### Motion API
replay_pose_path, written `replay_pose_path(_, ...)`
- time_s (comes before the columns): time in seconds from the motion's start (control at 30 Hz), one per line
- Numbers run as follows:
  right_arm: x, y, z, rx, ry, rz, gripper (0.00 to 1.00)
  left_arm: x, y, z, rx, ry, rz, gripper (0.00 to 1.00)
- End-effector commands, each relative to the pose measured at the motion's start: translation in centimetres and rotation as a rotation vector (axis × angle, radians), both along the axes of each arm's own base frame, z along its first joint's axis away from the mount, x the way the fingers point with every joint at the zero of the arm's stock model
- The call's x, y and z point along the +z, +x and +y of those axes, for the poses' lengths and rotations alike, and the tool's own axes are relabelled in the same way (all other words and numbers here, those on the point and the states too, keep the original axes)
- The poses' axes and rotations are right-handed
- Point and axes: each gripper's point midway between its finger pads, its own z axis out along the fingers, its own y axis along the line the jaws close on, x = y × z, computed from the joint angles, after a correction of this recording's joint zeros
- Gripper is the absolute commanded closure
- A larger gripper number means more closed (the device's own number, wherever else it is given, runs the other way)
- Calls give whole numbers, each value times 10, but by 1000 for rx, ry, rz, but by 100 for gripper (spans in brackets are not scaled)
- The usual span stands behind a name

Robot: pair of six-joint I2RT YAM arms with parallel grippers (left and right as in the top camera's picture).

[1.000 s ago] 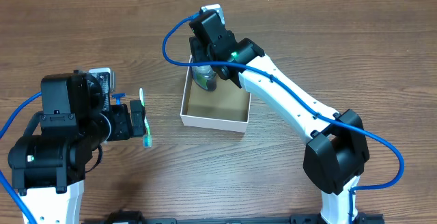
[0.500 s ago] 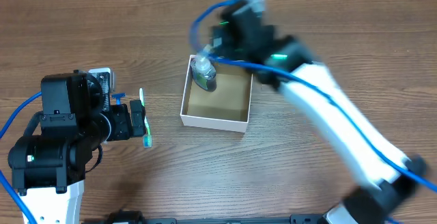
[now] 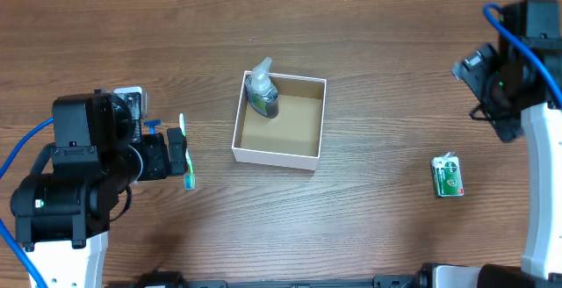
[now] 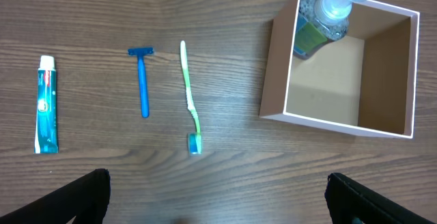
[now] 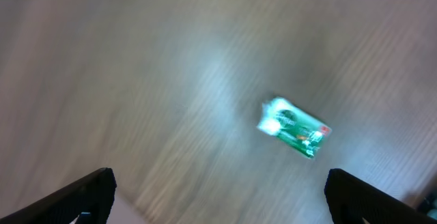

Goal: Pack container
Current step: 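Withdraw right gripper toward the green Dettol soap packet, then grasp the green Dettol soap packet with right gripper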

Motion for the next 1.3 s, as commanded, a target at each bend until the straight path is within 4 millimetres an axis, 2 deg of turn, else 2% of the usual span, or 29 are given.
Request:
replay_pose_path(0.0, -45, -20, -11, -82, 56, 119, 0, 8, 3, -4, -38, 1, -27, 0)
replay_pose_path(0.17, -103, -42, -9, -82, 85, 244, 0, 8, 3, -4, -38, 1, -26, 0)
replay_pose_path(0.27, -141, -43, 1, -72, 140, 244, 0, 8, 3, -4, -38, 1, -27, 0)
replay_pose_path(0.5, -194, -52, -7, -103, 135, 225, 0, 8, 3, -4, -35, -2, -26, 0)
replay_pose_path(0.57, -202, -52, -16, -85, 94, 218, 0, 8, 3, -4, -24, -9, -25, 0)
replay_pose_path(0.67, -207, -41, -20, 99, 43, 198, 0, 9, 4, -4, -22, -10, -28, 0)
replay_pose_path(0.77, -208, -42, -19, 235, 16, 226, 0, 9, 5, -4, -23, -9, -33, 0)
replay_pose_path(1.0, -208, -45, -20, 264, 8, 249, 0, 9, 4, -4, -23, -9, -32, 0)
replay_pose_path(1.27, -210, -54, -14, 453, 7, 312, 0, 8, 3, -4, -23, -10, -27, 0)
